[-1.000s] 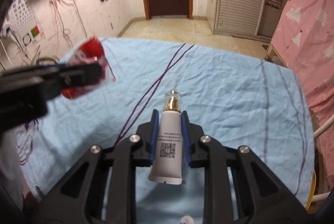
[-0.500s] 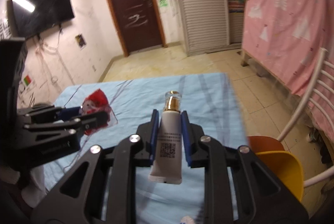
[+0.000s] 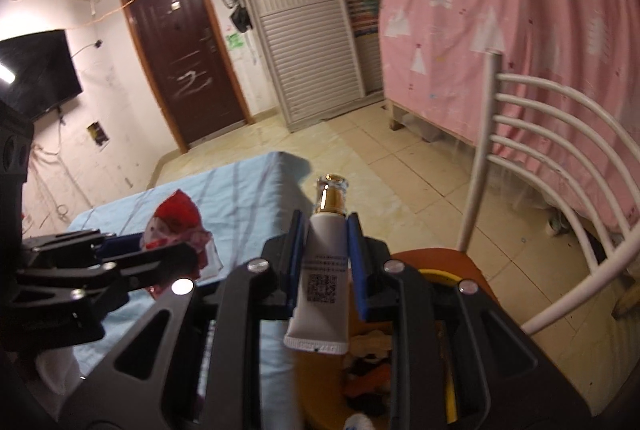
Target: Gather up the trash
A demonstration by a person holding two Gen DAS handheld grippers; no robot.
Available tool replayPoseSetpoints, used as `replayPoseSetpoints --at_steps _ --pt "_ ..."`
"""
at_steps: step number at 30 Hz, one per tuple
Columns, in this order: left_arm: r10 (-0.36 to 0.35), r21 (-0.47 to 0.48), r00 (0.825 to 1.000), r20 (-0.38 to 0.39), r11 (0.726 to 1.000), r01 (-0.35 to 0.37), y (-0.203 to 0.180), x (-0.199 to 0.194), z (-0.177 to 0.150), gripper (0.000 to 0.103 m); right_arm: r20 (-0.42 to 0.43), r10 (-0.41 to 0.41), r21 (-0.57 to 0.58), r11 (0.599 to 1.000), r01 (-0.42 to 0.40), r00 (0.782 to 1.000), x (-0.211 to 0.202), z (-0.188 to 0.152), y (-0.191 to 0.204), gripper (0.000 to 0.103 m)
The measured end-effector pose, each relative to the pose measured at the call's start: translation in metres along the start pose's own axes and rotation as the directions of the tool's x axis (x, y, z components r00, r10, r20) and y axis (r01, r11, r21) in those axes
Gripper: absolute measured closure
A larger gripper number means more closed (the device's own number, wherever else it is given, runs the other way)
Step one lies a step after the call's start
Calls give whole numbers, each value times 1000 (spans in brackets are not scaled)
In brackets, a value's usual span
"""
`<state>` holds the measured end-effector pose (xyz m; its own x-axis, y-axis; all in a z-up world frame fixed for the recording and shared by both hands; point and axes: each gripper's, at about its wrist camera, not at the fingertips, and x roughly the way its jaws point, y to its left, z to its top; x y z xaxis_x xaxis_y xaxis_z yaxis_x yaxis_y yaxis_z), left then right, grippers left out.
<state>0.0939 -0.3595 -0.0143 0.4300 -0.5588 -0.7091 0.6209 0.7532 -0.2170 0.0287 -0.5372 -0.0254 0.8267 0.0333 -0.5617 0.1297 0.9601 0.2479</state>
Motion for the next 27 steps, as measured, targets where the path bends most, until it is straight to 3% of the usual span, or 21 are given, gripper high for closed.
replayPoseSetpoints --at_steps 3,6,8,10,13,18,22,27 --pt "-18 15 1000 -16 1000 18 -15 16 1 75 -4 -12 26 1000 12 1000 0 -2 -16 83" --pt "-46 33 998 -39 998 47 -29 32 3 67 -26 -13 54 998 14 1000 7 -8 -25 83" --pt "-41 47 998 -47 998 43 -35 40 4 42 -36 -20 66 998 23 999 10 -13 -30 81" --pt "-32 47 998 -50 998 34 -39 46 4 38 -41 -25 90 996 28 999 13 -15 -36 70" --pt "-22 51 998 -54 998 24 -37 46 2 37 -39 -28 104 994 32 999 15 -17 -39 61" --pt "-5 29 999 -37 1000 6 -26 36 1 37 -25 -20 104 994 22 999 15 -16 -34 57" --pt "23 12 1000 2 1000 -23 -12 21 -5 37 -7 -3 110 994 4 1000 13 -14 -31 26" --pt "67 -22 997 37 998 -66 8 2 -13 37 0 29 85 996 -29 1000 15 -14 -12 11"
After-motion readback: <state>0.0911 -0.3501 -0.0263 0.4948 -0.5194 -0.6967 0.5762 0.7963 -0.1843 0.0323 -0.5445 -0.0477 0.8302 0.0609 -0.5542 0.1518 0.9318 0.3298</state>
